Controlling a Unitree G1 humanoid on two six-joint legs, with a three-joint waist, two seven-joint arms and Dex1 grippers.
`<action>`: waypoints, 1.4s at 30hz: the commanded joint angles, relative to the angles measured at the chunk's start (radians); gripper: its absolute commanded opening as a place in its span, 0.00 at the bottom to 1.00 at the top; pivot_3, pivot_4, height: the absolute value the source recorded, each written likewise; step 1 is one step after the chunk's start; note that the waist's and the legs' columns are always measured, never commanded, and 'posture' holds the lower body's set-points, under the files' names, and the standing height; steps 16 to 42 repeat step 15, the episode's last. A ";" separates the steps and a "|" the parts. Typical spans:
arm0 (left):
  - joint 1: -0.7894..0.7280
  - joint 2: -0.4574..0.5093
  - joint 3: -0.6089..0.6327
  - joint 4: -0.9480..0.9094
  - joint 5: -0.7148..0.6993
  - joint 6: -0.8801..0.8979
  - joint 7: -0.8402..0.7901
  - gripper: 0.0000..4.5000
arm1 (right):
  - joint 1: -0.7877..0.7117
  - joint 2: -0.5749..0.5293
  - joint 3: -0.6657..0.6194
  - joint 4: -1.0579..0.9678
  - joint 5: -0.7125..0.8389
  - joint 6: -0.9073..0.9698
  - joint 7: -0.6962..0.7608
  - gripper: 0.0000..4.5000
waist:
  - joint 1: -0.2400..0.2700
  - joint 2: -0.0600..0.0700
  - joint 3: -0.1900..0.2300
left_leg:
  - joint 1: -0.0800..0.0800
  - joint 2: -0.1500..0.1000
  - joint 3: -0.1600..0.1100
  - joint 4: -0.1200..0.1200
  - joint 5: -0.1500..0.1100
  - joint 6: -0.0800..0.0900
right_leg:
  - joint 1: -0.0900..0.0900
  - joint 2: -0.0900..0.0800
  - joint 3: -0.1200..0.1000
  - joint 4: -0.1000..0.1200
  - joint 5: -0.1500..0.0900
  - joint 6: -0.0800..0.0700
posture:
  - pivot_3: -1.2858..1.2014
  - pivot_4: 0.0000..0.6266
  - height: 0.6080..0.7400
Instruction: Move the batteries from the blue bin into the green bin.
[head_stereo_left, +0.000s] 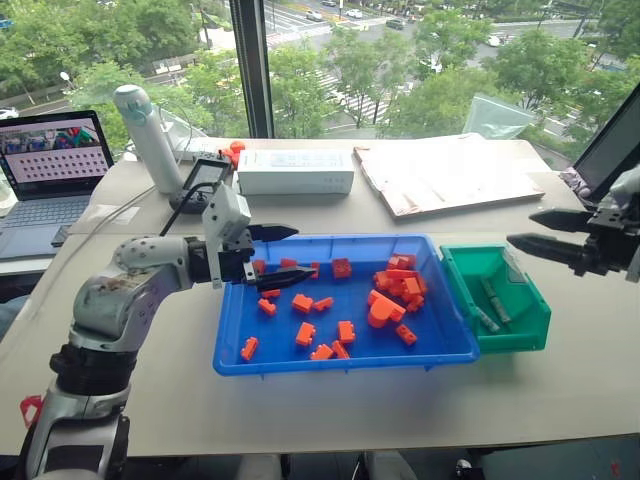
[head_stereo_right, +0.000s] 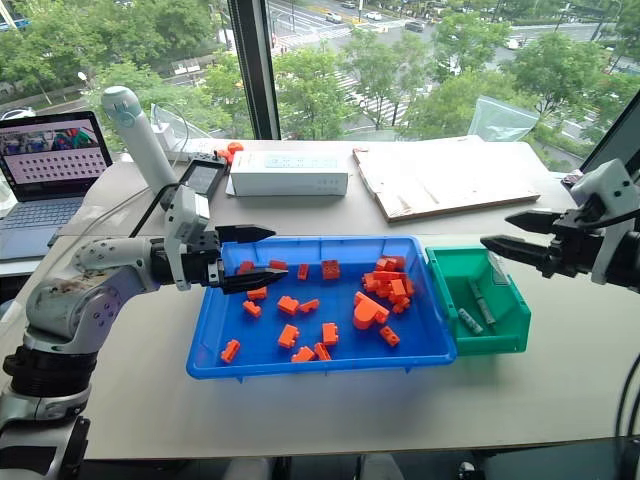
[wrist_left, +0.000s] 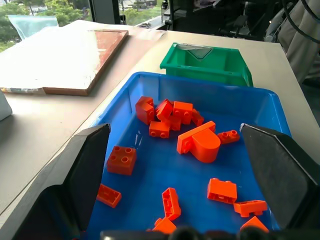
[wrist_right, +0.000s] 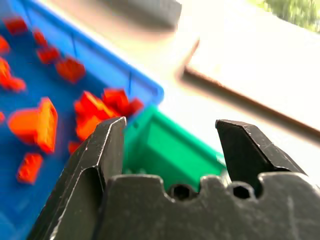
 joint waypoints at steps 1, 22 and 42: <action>0.042 -0.001 0.103 -0.057 -0.058 0.027 0.069 1.00 | 0.042 0.051 -0.062 -0.097 0.089 0.011 -0.059 0.75 | 0.000 0.000 0.000 | 0.000 0.000 0.000 0.000 0.000 0.000 | 0.000 0.000 0.000 0.000 0.000 0.000 | 0.52 0.24 0.94; 0.291 -0.036 0.144 -0.141 0.094 -0.116 0.254 1.00 | -0.063 0.155 0.300 0.110 -0.135 -0.336 -0.082 0.75 | 0.013 0.000 0.000 | -0.001 0.000 0.003 0.000 -0.006 -0.006 | 0.001 -0.004 -0.001 -0.006 0.000 -0.002 | 0.52 0.24 0.94; 0.291 -0.036 0.144 -0.141 0.094 -0.116 0.254 1.00 | -0.063 0.155 0.300 0.110 -0.135 -0.336 -0.082 0.75 | 0.013 0.000 0.000 | -0.001 0.000 0.003 0.000 -0.006 -0.006 | 0.001 -0.004 -0.001 -0.006 0.000 -0.002 | 0.52 0.24 0.94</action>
